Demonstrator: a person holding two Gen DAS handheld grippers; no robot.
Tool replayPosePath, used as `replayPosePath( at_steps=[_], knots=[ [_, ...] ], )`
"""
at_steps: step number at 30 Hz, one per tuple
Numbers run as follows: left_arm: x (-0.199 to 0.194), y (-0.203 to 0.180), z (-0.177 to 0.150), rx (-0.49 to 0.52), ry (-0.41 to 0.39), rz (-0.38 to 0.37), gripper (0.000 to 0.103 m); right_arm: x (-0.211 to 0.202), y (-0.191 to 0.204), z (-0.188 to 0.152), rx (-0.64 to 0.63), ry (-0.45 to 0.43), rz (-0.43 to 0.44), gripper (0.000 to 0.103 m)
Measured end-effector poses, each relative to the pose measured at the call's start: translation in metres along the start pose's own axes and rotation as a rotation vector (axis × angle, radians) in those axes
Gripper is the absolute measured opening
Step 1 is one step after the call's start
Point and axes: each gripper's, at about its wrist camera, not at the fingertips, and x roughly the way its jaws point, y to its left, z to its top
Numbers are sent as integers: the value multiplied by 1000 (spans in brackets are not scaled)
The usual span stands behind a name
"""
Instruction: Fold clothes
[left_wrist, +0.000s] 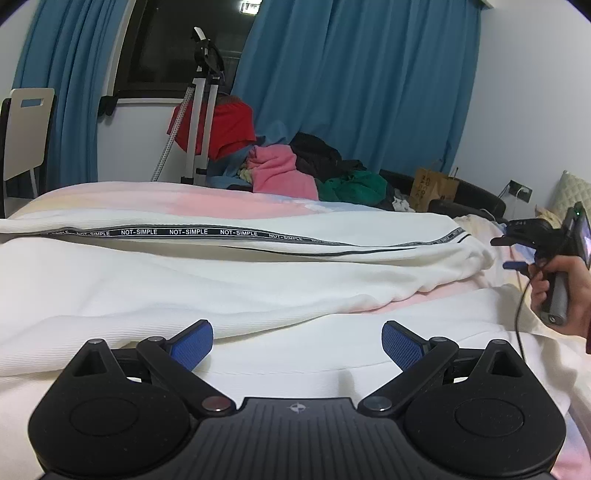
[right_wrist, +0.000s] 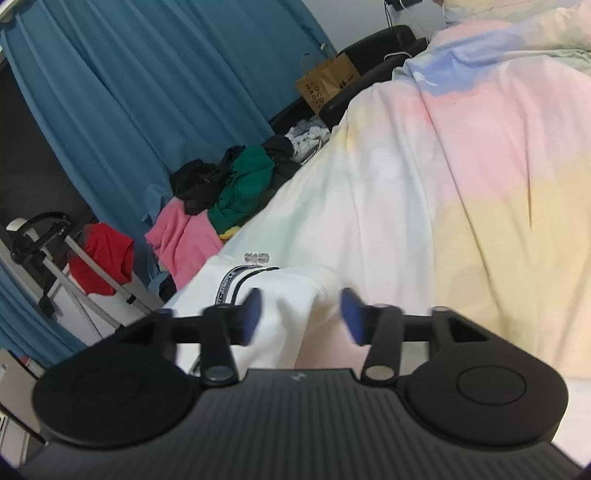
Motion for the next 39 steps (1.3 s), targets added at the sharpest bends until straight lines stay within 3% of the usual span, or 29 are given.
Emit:
replayPosePath(
  at_steps=[6,13,19,23,25,29,35,39],
  knots=[
    [7,-3,-6,40,11,6,99,-17,-16,-17,10,29,23,56],
    [4,-11,-14,124,4,-2,98,-83,34,-47,-141,36,-29,56],
    [3,-26,-14,199,16,-5,97,-154,39,-88,-63,5,-59,56],
    [3,-36,-13,250,24,-7,95,-161,43,-93,-86,38,-70,56],
    [13,-47,-3,282,15,-21,95,-165,43,-89,-96,13,-56,56],
    [58,-82,30,365,-3,-79,95,-164,30,-85,-100,-31,-70,56],
    [173,-140,81,486,35,-146,90,-141,0,-82,-45,-25,-88,56],
    [249,-171,103,515,79,-180,84,-119,-13,-82,-12,-12,-92,56]
  ],
)
